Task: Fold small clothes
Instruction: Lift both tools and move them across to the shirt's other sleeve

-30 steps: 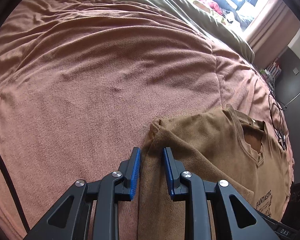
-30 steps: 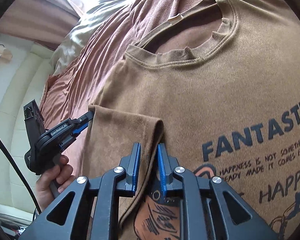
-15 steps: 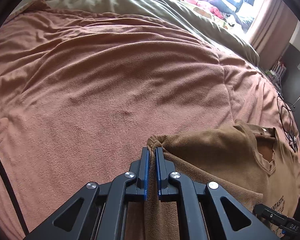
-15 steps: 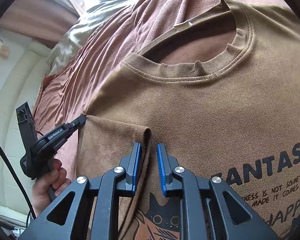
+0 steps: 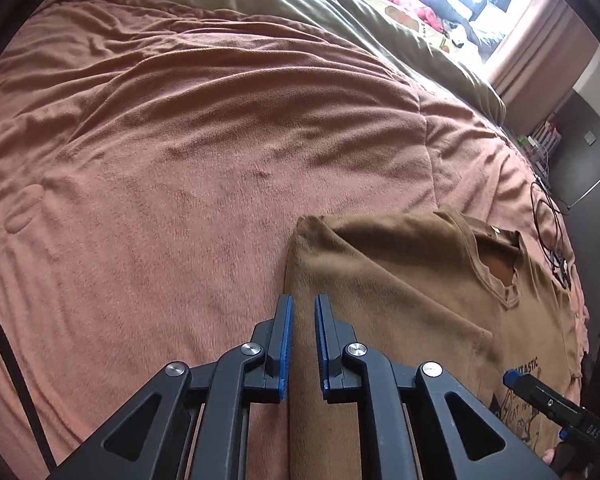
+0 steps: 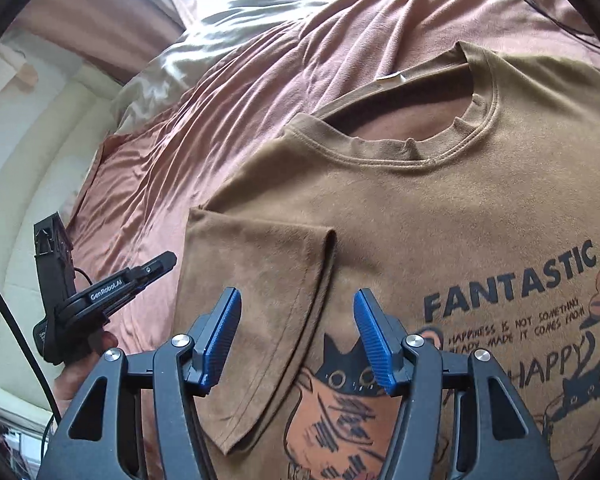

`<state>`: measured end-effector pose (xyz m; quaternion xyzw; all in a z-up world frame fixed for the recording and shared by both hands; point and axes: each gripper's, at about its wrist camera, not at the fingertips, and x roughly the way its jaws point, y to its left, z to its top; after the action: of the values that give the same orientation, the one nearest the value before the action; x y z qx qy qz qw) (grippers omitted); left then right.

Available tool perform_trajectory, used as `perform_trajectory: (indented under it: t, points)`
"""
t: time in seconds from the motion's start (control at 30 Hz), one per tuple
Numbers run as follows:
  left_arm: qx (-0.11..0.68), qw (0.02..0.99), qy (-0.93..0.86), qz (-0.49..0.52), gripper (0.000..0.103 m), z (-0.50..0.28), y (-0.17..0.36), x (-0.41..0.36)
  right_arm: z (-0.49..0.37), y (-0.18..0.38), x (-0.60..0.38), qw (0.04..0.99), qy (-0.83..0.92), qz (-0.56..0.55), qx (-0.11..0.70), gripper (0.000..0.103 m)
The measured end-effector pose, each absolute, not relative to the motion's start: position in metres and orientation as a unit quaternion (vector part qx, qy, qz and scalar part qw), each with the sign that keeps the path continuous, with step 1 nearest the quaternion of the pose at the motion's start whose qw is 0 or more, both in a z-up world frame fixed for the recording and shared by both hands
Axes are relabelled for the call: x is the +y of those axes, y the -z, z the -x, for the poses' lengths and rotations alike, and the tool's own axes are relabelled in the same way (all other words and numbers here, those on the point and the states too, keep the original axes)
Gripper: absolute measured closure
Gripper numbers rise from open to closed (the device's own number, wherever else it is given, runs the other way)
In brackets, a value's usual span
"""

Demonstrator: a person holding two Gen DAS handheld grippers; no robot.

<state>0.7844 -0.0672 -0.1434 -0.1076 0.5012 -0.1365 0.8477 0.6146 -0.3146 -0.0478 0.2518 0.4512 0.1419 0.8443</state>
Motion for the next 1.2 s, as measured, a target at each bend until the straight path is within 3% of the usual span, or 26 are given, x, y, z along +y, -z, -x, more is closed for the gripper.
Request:
perform_trajectory:
  t: [0.13, 0.27, 0.6, 0.83, 1.07, 1.2]
  points:
    - [0.512, 0.840, 0.142, 0.109, 0.090, -0.757, 0.145, -0.065, -0.604, 0.047, -0.312, 0.842, -0.150, -0.249, 0.454, 0.048]
    - [0.522, 0.833, 0.146, 0.109, 0.090, -0.732, 0.147, -0.065, -0.594, 0.053, -0.309, 0.833, -0.160, -0.250, 0.466, 0.059]
    - [0.547, 0.820, 0.141, 0.089, 0.089, -0.679, 0.159, -0.064, -0.570, 0.070, -0.280, 0.817, -0.176, -0.225, 0.500, 0.066]
    - [0.552, 0.819, 0.131, 0.091, 0.076, -0.651, 0.157, -0.051, -0.556, 0.062, -0.270, 0.815, -0.169, -0.201, 0.517, 0.068]
    - [0.538, 0.827, 0.124, 0.103, 0.075, -0.619, 0.129, -0.039, -0.516, 0.025, -0.288, 0.839, -0.164, -0.193, 0.481, 0.068]
    - [0.520, 0.838, 0.127, 0.109, 0.062, -0.597, 0.104, -0.038, -0.486, 0.001, -0.302, 0.850, -0.157, -0.184, 0.467, 0.068]
